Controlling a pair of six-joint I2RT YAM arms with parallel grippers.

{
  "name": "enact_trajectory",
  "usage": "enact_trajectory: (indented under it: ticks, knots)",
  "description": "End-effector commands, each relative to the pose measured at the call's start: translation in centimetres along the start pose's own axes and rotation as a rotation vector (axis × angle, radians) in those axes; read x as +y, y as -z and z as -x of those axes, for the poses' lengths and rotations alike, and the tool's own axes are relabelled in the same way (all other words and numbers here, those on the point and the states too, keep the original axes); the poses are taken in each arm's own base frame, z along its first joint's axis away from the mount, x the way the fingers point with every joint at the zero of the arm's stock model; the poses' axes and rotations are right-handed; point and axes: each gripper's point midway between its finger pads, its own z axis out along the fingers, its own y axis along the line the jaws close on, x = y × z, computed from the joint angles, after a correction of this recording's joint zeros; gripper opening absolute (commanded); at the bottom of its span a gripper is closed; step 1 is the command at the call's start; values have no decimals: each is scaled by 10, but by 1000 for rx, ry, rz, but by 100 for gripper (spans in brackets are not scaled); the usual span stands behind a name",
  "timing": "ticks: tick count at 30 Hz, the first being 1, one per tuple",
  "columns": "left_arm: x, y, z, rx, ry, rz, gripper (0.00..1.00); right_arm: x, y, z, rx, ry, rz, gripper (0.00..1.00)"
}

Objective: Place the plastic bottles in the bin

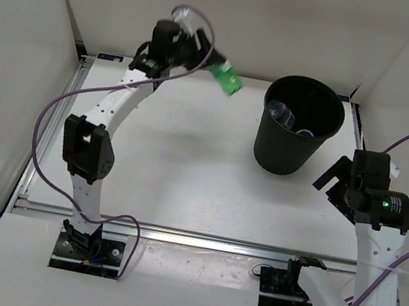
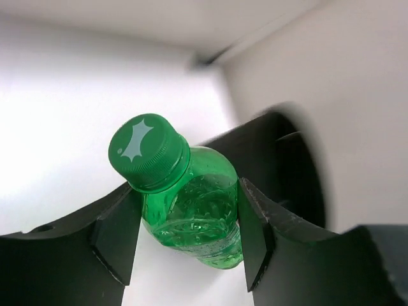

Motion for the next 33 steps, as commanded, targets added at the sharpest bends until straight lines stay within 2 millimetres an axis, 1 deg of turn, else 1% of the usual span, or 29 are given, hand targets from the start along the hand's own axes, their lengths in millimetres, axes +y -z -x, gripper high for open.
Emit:
enact_trajectory:
  ticks: [1, 2, 3, 4, 5, 6, 7, 8, 9, 10, 11, 12, 13, 14, 15, 17, 18, 19, 21, 22, 23, 25, 26, 28, 29, 30, 31, 32, 33]
  knots:
    - [-149, 28, 57, -214, -228, -258, 41, 6, 3, 12, -51, -35, 30, 99]
    - [-154, -2, 44, -186, -232, -282, 43, 7, 6, 15, -61, -37, 37, 99]
    - [-200, 14, 71, -281, -263, -372, 43, 7, 6, 15, -61, -37, 37, 99]
    - [-210, 6, 71, -291, -215, -394, 44, 10, 9, 20, -79, -43, 49, 99]
    - [-202, -27, 55, -281, -178, -370, 47, 12, 12, 21, -83, -34, 64, 99]
    - [-222, -23, 61, -331, -187, -411, 47, 12, 12, 21, -83, -34, 64, 99]
    - [-224, -31, 53, -334, -183, -412, 47, 13, 14, 23, -90, -36, 69, 99]
    - [-231, -41, 34, -318, -188, -417, 47, 12, 14, 23, -91, -26, 68, 99]
    - [-236, -43, 26, -321, -196, -422, 47, 11, 17, 25, -99, -27, 63, 99]
    - [-226, -58, 9, -299, -201, -401, 45, 11, 20, 28, -109, -19, 69, 99]
    - [-236, -58, 1, -303, -240, -420, 45, 10, 20, 26, -102, -17, 64, 99]
    - [-241, -68, -21, -270, -256, -428, 46, 8, 22, 27, -116, -20, 62, 99]
    - [-251, -63, -23, -276, -270, -447, 65, 7, 22, 27, -116, -10, 61, 99]
    - [-250, -69, -30, -270, -267, -439, 87, 7, 25, 27, -125, -12, 67, 99]
    - [-250, -66, -29, -273, -281, -437, 100, 7, 25, 27, -125, -12, 67, 99]
    - [-259, -47, -15, -312, -274, -427, 100, 5, 25, 22, -111, -9, 70, 99]
    - [-267, -32, -3, -345, -257, -424, 100, 5, 26, 20, -96, -16, 62, 99]
    - [-281, 5, 30, -428, -250, -429, 100, 3, 26, 20, -87, -23, 46, 99]
    - [-282, 36, 51, -471, -278, -418, 100, 4, 30, 22, -83, -32, 44, 99]
    - [-291, 88, 82, -557, -282, -416, 100, 9, 28, 20, -58, -29, 64, 99]
    - [-259, 78, 70, -521, -268, -326, 100, 12, 31, 21, -61, -31, 81, 99]
    - [-227, 94, 67, -537, -291, -210, 100, 16, 35, 26, -68, -43, 97, 99]
    - [-189, 112, 56, -534, -281, -90, 100, 20, 35, 27, -60, -42, 106, 99]
    - [-141, 133, 36, -518, -289, 69, 100, 24, 39, 35, -91, -50, 127, 99]
    - [-122, 178, 45, -613, -232, 182, 100, 25, 39, 37, -99, -52, 132, 99]
    - [-59, 177, 3, -517, -237, 355, 100, 24, 36, 38, -98, -42, 118, 99]
    - [-33, 194, -8, -526, -239, 440, 100, 24, 36, 42, -113, -45, 115, 99]
    - [-15, 242, -1, -639, -234, 536, 100, 23, 33, 43, -112, -44, 101, 99]
    - [34, 250, -30, -608, -281, 672, 100, 21, 29, 44, -118, -53, 83, 99]
